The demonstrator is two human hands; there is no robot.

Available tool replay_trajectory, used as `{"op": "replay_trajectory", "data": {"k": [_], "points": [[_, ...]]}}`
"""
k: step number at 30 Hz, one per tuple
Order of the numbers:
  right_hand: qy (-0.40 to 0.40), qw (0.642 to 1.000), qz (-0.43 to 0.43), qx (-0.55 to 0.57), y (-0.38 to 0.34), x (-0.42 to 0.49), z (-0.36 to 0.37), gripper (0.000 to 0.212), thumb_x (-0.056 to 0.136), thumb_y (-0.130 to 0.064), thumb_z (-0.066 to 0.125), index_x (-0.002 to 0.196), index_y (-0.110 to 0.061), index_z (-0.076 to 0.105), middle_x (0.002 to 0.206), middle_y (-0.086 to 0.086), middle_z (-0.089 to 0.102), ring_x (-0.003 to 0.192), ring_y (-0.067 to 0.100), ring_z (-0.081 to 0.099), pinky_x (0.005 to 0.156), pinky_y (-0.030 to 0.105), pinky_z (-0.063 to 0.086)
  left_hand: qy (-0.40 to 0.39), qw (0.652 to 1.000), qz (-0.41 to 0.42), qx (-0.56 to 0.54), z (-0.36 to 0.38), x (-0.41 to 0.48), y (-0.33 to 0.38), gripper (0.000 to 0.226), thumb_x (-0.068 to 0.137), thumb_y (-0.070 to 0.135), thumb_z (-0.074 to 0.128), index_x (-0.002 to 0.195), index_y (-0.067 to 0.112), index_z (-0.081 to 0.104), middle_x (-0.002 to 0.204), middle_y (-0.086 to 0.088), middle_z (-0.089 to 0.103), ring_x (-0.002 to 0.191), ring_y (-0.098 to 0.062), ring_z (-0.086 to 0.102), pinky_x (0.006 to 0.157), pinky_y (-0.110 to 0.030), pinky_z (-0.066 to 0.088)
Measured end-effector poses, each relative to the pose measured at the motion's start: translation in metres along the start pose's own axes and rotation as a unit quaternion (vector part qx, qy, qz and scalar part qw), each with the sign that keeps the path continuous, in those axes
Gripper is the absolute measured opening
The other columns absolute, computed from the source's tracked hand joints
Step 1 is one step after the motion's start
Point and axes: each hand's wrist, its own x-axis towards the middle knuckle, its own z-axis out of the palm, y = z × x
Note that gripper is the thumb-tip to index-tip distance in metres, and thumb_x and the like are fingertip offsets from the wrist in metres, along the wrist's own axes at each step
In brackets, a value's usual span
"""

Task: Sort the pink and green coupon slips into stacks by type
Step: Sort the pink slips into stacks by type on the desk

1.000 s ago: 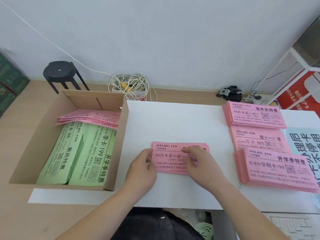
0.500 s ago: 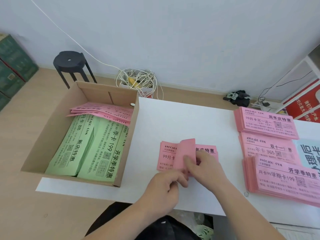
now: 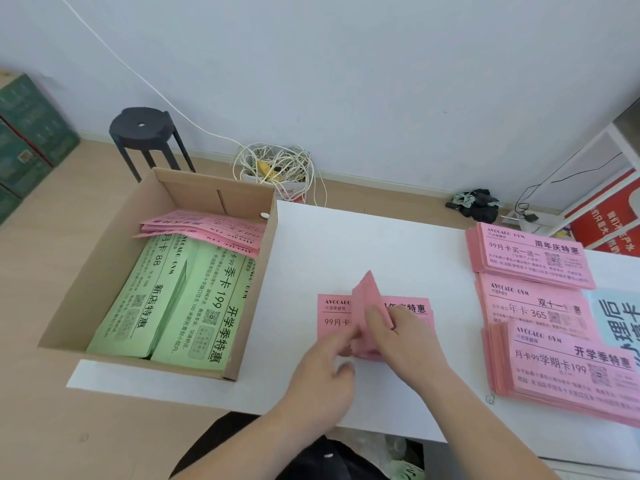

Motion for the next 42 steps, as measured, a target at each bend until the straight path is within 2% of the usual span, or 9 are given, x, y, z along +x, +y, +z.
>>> {"op": "replay_trajectory", "data": {"k": [3,6,12,15,20,27,33,37,42], "points": [[-0.015,1.0,-0.001,0.003,0.0,-0.001,-0.004,0.045,0.096,-0.063,0.047,0.078,-0.025,0.06,0.084,-0.008,0.065,0.08,0.013,0.064,0.073,0.037,0.05,-0.059,0.995,0.049,0.057,0.009,-0.008,-0.002,0.074,0.089,-0.009,0.045,0.119,0.056,0.058,0.134,0.045,0.049,0.132,0.02,0.037,0.106,-0.007,0.032],[-0.02,1.0,-0.003,-0.006,0.004,0.0,-0.007,0.035,0.097,-0.06,0.048,0.093,-0.03,0.064,0.094,-0.013,0.068,0.088,0.01,0.065,0.086,0.04,0.054,0.072,0.996,-0.013,0.05,0.002,0.001,-0.022,0.065,0.09,-0.006,0.047,0.118,0.051,0.061,0.142,0.033,0.047,0.137,0.009,0.039,0.117,-0.026,0.035],[-0.011,0.999,-0.011,0.029,-0.009,-0.009,-0.015,0.042,0.09,-0.067,0.061,0.079,-0.026,0.063,0.081,-0.008,0.068,0.073,0.009,0.064,0.071,0.033,0.053,0.133,0.965,-0.163,-0.156,-0.009,0.013,-0.006,0.039,0.094,-0.001,0.059,0.115,0.032,0.063,0.113,0.01,0.07,0.098,-0.012,0.068,0.07,-0.016,0.049],[-0.009,1.0,-0.019,0.023,-0.012,-0.011,-0.015,0.044,0.089,-0.067,0.063,0.077,-0.025,0.062,0.079,-0.004,0.067,0.069,0.011,0.062,0.068,0.032,0.05,0.102,0.961,-0.176,-0.187,-0.006,0.013,-0.005,0.042,0.089,0.0,0.067,0.118,0.03,0.063,0.108,0.012,0.075,0.098,-0.011,0.072,0.071,-0.028,0.048],[-0.02,0.999,-0.014,0.024,-0.01,-0.008,-0.017,0.064,0.094,-0.073,0.043,0.073,-0.014,0.054,0.077,-0.002,0.06,0.068,0.014,0.056,0.064,0.031,0.042,0.071,0.989,-0.084,-0.097,0.0,0.0,0.003,0.042,0.091,-0.003,0.061,0.108,0.034,0.071,0.103,0.014,0.074,0.084,-0.001,0.061,0.08,-0.016,0.046],[-0.073,0.997,-0.032,-0.008,-0.004,-0.007,-0.016,0.051,0.082,-0.088,0.04,0.072,-0.046,0.067,0.098,-0.015,0.056,0.091,-0.001,0.057,0.079,0.026,0.042,0.225,0.959,-0.15,-0.08,-0.021,0.018,-0.018,0.031,0.099,0.008,0.057,0.118,0.033,0.057,0.126,0.007,0.053,0.11,0.005,0.051,0.08,-0.01,0.037],[-0.044,0.987,-0.065,-0.141,0.012,-0.003,0.005,0.033,0.094,-0.039,0.058,0.123,-0.035,0.071,0.119,-0.025,0.044,0.098,0.005,0.059,0.089,0.024,0.046,0.154,0.964,-0.189,-0.107,-0.017,0.028,-0.002,0.045,0.093,-0.001,0.054,0.128,0.026,0.049,0.113,0.018,0.057,0.103,0.009,0.053,0.079,-0.014,0.042],[-0.053,0.989,-0.059,-0.123,0.016,-0.001,0.002,0.034,0.095,-0.029,0.056,0.124,-0.037,0.071,0.118,-0.026,0.043,0.098,0.004,0.058,0.087,0.022,0.044,0.167,0.94,-0.256,-0.15,-0.03,0.049,0.007,0.068,0.078,0.022,0.069,0.142,0.017,0.048,0.122,-0.003,0.066,0.108,-0.024,0.067,0.096,-0.041,0.054],[-0.05,0.991,-0.072,-0.106,0.019,0.001,0.002,0.039,0.095,-0.021,0.05,0.126,-0.039,0.066,0.116,-0.028,0.046,0.094,0.002,0.059,0.086,0.026,0.049,0.053,0.957,-0.261,-0.113,-0.024,0.053,0.023,0.022,0.088,0.018,0.069,0.109,0.015,0.069,0.093,-0.002,0.078,0.068,-0.016,0.068,0.053,-0.02,0.043]]}}
